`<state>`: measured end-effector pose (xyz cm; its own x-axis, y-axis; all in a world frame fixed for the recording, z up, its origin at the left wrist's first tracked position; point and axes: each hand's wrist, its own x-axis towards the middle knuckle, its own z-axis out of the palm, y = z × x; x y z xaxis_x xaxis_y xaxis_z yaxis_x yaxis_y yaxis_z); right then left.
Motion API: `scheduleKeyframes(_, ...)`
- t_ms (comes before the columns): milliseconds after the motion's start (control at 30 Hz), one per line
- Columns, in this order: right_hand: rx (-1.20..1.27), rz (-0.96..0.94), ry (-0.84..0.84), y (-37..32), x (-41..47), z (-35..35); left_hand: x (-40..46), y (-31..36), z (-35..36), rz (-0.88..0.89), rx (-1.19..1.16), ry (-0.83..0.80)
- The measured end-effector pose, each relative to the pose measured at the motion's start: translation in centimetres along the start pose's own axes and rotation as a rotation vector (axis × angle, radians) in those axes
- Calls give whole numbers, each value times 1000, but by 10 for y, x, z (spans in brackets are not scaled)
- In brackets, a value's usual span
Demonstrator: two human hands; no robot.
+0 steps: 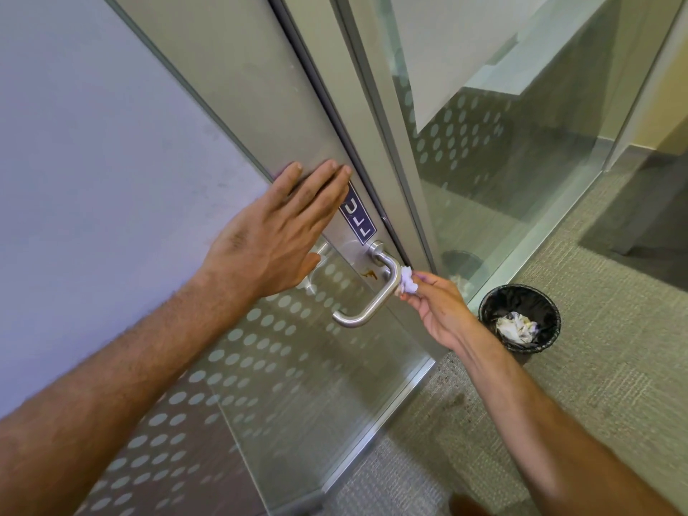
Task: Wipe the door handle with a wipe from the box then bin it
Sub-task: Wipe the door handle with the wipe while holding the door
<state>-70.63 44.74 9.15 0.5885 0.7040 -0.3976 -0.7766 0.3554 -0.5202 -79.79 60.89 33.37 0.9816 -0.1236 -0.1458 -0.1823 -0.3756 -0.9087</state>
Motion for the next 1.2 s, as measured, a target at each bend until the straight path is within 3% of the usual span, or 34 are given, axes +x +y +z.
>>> scheduleKeyframes(67,4,-31,57,12,-4,-4,1,0,0,3,12,-2)
scheduleKeyframes(200,-149,-173,375,40,15,9,0,0,-1,8,24,-2)
scheduleKeyframes(367,-284,-333,561,75,38,33,1,0,0,10,26,3)
scheduleKeyframes(633,-36,-353,490,82,42,48,0,2,3,-1,9,11)
scheduleKeyframes(833,163,-346,338,78,31,65,0,2,2,8,28,20)
scheduleKeyframes(1000,62,-356,217,75,32,57,1,2,3,7,14,30)
scheduleKeyframes(1133,-199,-332,375,85,36,34,0,2,3,3,32,26)
scheduleKeyframes(1200,-210,-326,451,85,35,30,1,2,3,6,38,23)
